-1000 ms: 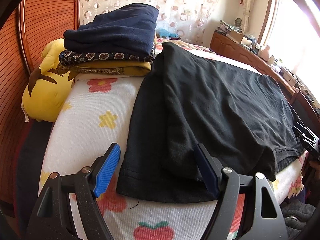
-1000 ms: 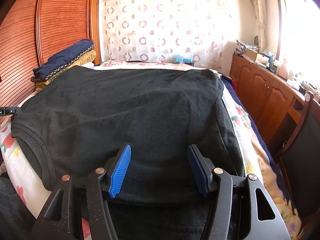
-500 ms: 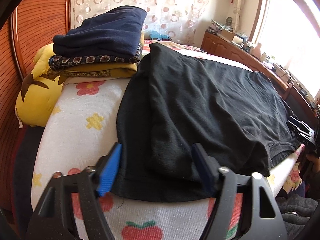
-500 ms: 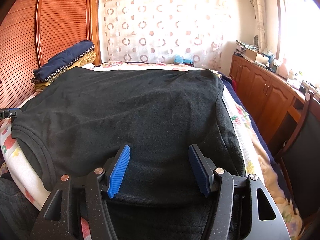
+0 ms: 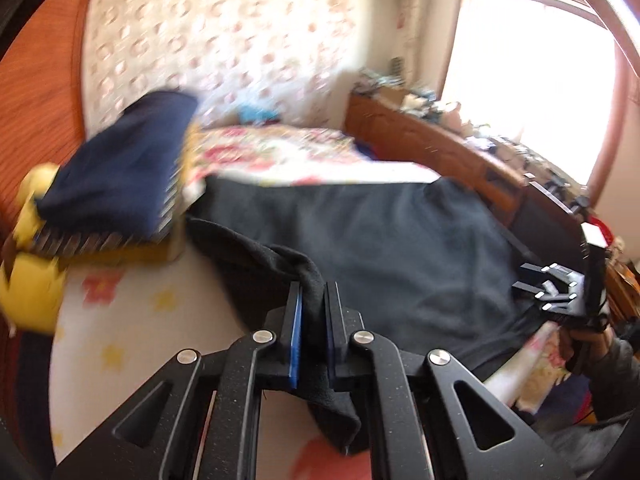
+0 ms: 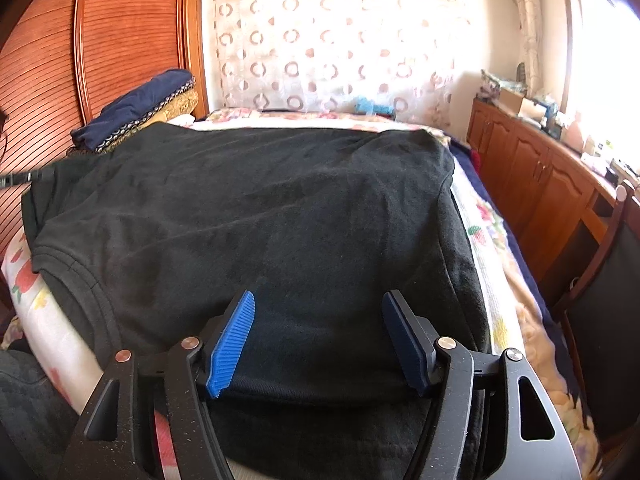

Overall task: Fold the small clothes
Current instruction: 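Grasp the shirt edge with the left gripper and fold it lengthwise over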

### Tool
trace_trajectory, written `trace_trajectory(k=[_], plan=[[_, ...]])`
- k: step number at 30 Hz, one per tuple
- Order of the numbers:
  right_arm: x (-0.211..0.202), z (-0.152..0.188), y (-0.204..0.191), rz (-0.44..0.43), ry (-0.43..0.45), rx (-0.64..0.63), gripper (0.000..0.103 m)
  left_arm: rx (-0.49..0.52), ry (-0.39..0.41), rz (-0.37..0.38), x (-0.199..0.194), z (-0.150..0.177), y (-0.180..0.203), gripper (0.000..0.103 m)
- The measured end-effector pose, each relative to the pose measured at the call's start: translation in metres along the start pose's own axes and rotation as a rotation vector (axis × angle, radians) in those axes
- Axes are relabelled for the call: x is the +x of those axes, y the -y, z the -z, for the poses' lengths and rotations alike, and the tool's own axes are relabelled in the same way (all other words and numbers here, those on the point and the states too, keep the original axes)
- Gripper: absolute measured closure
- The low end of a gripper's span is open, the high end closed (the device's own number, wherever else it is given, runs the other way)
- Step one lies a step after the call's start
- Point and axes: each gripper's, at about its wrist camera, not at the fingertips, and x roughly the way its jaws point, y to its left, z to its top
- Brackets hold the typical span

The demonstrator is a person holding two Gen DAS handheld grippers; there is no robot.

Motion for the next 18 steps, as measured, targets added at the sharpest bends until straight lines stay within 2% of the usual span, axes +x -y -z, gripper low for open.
trace_trajectory(k=[7, 13, 17, 18], plan=[[-0.027, -0.012, 0.018, 0.048, 0.030, 0.052, 0.035, 0.132, 0.036, 0.157, 0.027, -0.056, 0.080, 0.093], [-0.053, -0.018, 0.038, 0.093, 0.076, 0.075, 0.035, 0.238, 0.031, 0.281, 0.035, -0.075, 0.145, 0.093], [-0.063, -0.016, 0.045, 0.102, 0.099, 0.105, 0.035, 0.277, 0.031, 0.276, 0.035, -0.074, 0.165, 0.093], [-0.064, -0.014, 0.046, 0.103, 0.101, 0.110, 0.035, 0.292, 0.027, 0.277, 0.035, -0.072, 0.166, 0.087]])
